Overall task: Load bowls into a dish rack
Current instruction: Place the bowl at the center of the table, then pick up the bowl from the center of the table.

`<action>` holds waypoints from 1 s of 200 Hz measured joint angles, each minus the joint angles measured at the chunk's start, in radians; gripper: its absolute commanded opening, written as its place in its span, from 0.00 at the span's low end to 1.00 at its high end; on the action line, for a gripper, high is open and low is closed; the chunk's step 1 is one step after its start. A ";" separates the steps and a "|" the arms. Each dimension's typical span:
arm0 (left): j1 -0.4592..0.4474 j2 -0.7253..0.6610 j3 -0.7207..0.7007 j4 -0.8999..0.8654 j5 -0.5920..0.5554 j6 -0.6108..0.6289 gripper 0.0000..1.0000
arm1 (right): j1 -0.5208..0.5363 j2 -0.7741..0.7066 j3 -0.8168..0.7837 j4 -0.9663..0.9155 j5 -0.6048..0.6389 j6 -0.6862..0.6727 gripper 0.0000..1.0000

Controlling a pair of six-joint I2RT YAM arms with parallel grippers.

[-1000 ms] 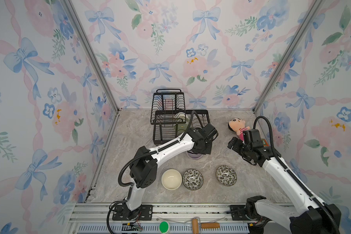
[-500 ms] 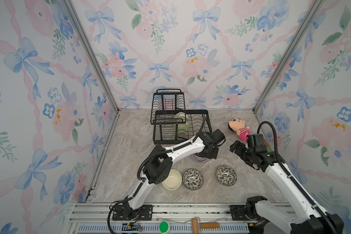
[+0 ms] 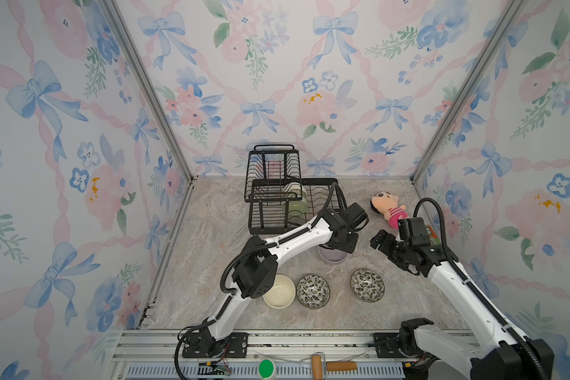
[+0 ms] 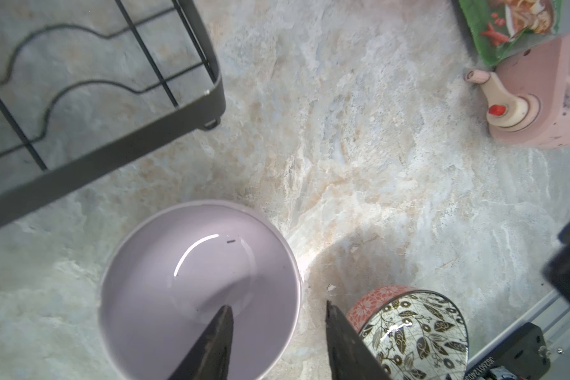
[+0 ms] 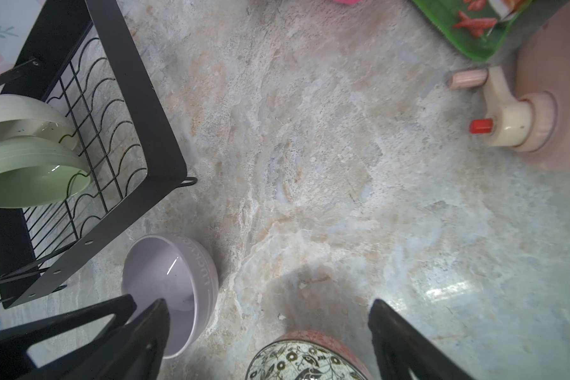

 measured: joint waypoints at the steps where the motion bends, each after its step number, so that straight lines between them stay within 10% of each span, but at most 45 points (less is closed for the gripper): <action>1: 0.001 -0.002 0.000 0.000 0.000 -0.003 0.67 | 0.000 0.000 0.000 0.001 -0.001 -0.001 0.96; 38: 0.064 -0.122 -0.029 -0.012 -0.036 0.000 0.74 | 0.011 0.031 0.003 0.033 -0.042 -0.011 0.96; 46: 0.078 -0.170 -0.048 -0.013 -0.051 0.005 0.97 | 0.021 0.047 0.005 0.039 -0.044 -0.018 0.96; 110: 0.105 -0.475 -0.293 0.037 -0.165 -0.080 0.98 | 0.228 0.173 0.017 0.052 -0.047 -0.058 1.00; 200: 0.165 -0.627 -0.760 0.268 -0.031 -0.229 0.98 | 0.333 0.329 0.048 0.070 -0.009 -0.036 0.69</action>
